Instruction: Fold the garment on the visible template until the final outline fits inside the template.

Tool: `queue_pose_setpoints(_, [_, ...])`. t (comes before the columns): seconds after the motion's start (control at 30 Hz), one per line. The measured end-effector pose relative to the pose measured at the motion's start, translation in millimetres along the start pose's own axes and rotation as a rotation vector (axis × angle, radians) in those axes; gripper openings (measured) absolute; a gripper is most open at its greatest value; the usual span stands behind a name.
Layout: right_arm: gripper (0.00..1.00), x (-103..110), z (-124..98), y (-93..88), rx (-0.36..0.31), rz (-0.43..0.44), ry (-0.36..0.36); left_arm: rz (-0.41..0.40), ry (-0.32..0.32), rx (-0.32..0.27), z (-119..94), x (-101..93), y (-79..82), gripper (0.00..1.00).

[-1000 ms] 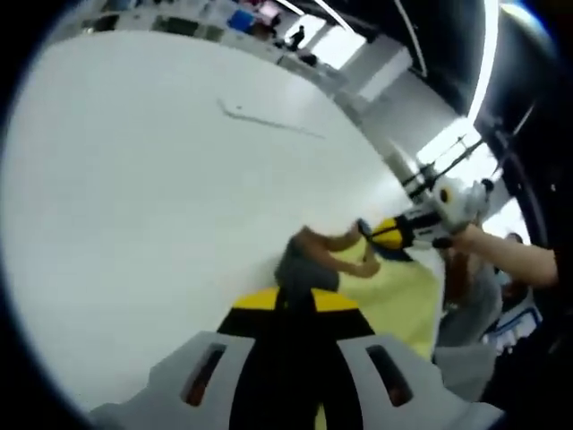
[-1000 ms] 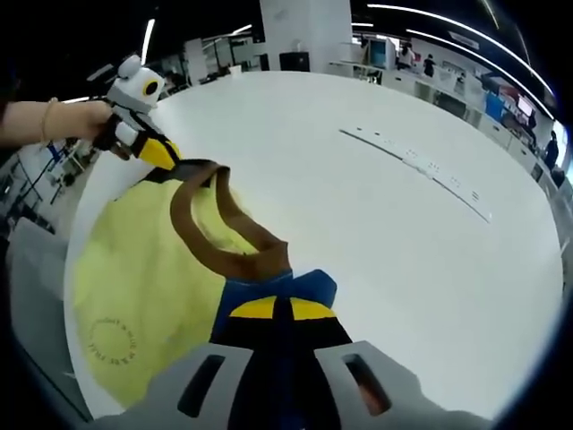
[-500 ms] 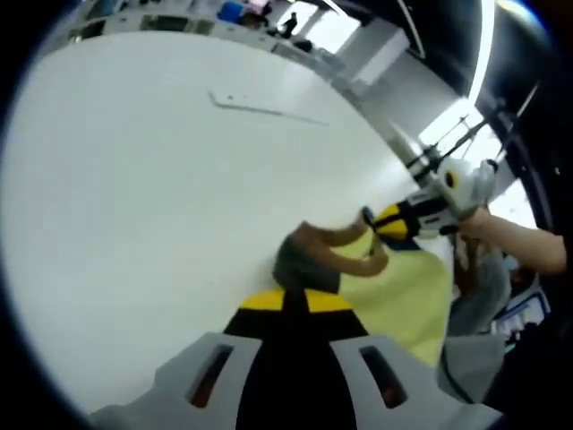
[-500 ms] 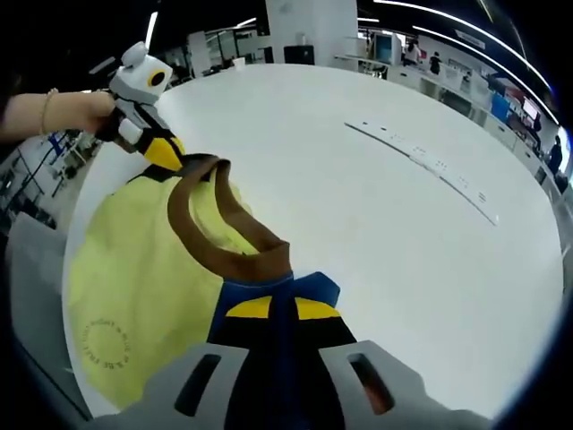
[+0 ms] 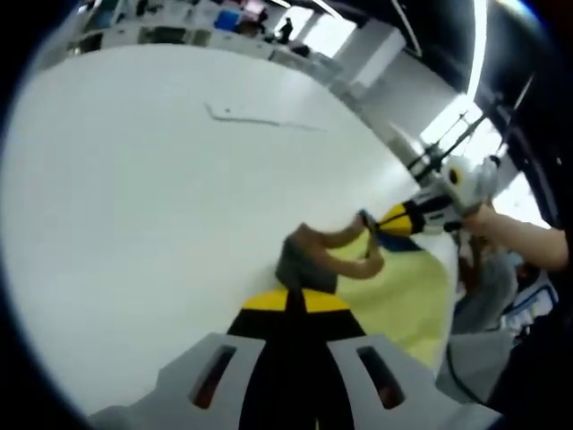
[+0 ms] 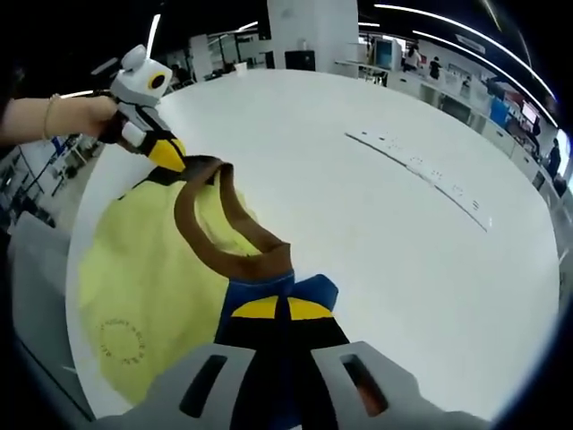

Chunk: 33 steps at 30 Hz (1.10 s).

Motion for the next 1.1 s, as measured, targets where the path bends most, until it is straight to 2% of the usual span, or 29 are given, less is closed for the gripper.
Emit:
queue_pose_setpoints(0.2, [0.02,6,-18,9.6,-0.05,-0.032,-0.038,0.04,0.013,-0.03,-13,-9.7,1.7,0.0])
queue_pose_setpoints(0.43, [0.01,16,-32,14.0,-0.078,-0.059,-0.062,0.034,-0.003,-0.075,-32,-21.1,1.7,0.0])
queue_pose_setpoints(0.9, [0.01,33,-65,24.0,-0.139,-0.09,-0.112,0.052,-0.036,-0.114,-62,-45.7,-3.7,0.0])
queue_pose_setpoints(1.1, [0.01,42,-77,21.9,-0.155,-0.099,-0.123,0.049,-0.05,-0.127,-74,-55.1,-9.9,0.0])
Point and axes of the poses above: the point that each gripper's makers call its tool centre point, and the gripper's own axes: z roughly forward along the fingers, x roughly to its left, y roughly out of its top, the point moved 3 cm from there along -z, roughly backward along the fingers
